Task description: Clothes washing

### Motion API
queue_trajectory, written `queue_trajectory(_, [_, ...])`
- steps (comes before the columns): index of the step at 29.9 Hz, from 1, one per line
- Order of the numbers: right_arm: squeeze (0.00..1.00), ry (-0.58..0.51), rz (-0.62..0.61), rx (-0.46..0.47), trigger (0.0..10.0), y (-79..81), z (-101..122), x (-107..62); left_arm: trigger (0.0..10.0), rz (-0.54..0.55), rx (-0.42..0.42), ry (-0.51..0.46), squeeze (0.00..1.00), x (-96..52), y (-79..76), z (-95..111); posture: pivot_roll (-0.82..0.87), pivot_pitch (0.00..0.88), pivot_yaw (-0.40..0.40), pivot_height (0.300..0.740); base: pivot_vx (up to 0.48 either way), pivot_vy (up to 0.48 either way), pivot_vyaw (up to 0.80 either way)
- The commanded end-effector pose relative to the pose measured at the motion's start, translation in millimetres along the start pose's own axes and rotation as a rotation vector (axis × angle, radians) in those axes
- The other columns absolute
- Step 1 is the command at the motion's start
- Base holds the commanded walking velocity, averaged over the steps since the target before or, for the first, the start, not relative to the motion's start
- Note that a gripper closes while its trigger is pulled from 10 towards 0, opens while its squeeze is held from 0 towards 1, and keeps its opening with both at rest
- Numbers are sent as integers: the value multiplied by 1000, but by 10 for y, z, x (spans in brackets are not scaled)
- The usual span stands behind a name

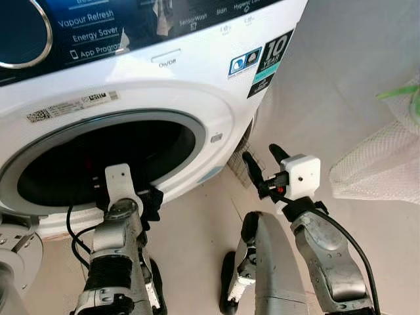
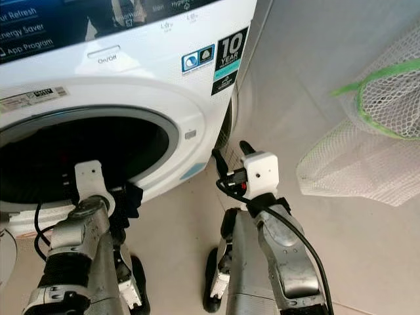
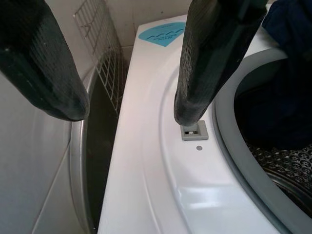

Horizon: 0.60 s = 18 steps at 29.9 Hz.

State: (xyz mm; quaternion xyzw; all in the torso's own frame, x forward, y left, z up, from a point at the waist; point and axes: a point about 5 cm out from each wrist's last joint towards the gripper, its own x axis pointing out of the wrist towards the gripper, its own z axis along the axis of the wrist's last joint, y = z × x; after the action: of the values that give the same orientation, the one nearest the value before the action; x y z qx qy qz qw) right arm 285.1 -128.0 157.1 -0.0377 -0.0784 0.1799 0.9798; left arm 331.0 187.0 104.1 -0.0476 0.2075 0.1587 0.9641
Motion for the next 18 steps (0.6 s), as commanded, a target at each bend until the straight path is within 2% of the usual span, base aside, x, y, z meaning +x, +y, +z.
queue_trajectory(1, [0,29,-12,2,10000,-31,-65,-46,10000,-1,-3,54,0,22,40,-144,36,387,-124,511,0,0,0])
queue_trajectory(3, [0,29,-11,2,10000,-31,-64,-46,10000,-32,6,53,0,51,44,-140,32,388,-127,511,0,0,0])
queue_trajectory(18, [0,29,-11,2,10000,-31,-64,-46,10000,-32,6,53,0,51,44,-140,32,388,-127,511,0,0,0])
